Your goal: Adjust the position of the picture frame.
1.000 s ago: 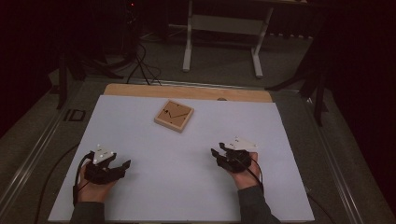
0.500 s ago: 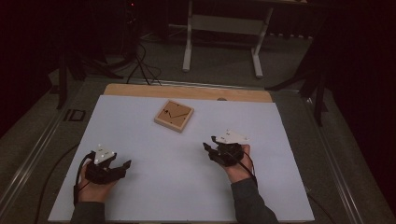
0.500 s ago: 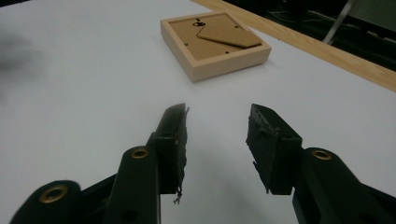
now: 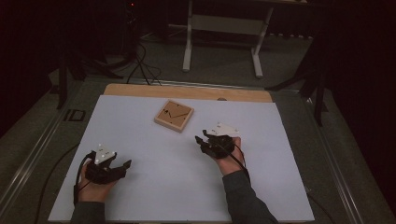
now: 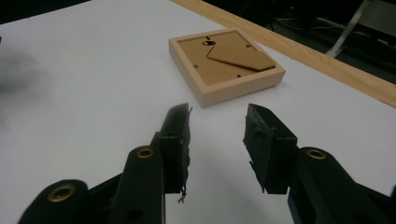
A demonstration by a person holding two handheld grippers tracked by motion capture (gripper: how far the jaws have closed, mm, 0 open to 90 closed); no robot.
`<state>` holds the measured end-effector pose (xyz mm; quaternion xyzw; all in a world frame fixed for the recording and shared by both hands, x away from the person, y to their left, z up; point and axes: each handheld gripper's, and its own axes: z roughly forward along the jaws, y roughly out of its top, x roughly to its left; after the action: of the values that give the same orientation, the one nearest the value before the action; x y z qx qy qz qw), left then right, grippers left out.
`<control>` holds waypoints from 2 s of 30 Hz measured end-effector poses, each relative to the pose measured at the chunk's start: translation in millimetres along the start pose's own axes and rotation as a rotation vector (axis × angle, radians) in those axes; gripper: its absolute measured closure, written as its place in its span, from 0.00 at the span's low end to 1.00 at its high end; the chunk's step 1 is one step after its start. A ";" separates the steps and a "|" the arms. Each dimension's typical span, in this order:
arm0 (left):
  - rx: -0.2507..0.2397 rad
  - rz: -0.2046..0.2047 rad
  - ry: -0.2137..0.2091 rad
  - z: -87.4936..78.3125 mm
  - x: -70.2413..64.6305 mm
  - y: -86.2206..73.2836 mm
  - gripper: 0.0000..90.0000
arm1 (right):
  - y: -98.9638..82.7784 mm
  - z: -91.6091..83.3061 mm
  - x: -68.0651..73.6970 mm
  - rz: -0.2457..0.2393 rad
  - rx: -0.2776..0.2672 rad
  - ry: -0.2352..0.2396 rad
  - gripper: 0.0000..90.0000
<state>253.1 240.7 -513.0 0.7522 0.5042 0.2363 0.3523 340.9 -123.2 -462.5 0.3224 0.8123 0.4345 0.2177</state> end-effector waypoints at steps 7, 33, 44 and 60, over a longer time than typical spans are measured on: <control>-0.001 0.001 0.002 0.1 0.1 0.4 0.40 | 8.0 10.4 1.8 -0.014 0.001 0.003 0.68; 0.002 0.007 0.000 1.6 0.9 1.0 0.40 | 20.3 46.2 -5.0 -0.011 0.006 0.017 0.70; -0.001 0.003 0.000 1.2 1.2 1.1 0.40 | 21.6 65.0 -6.9 0.001 0.014 0.039 0.72; -0.008 0.000 0.000 0.2 1.8 1.4 0.40 | 22.6 90.1 -13.1 0.023 0.034 0.050 0.79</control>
<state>254.8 242.0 -512.1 0.7508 0.5031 0.2385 0.3554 414.7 -72.3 -490.0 0.3244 0.8209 0.4313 0.1867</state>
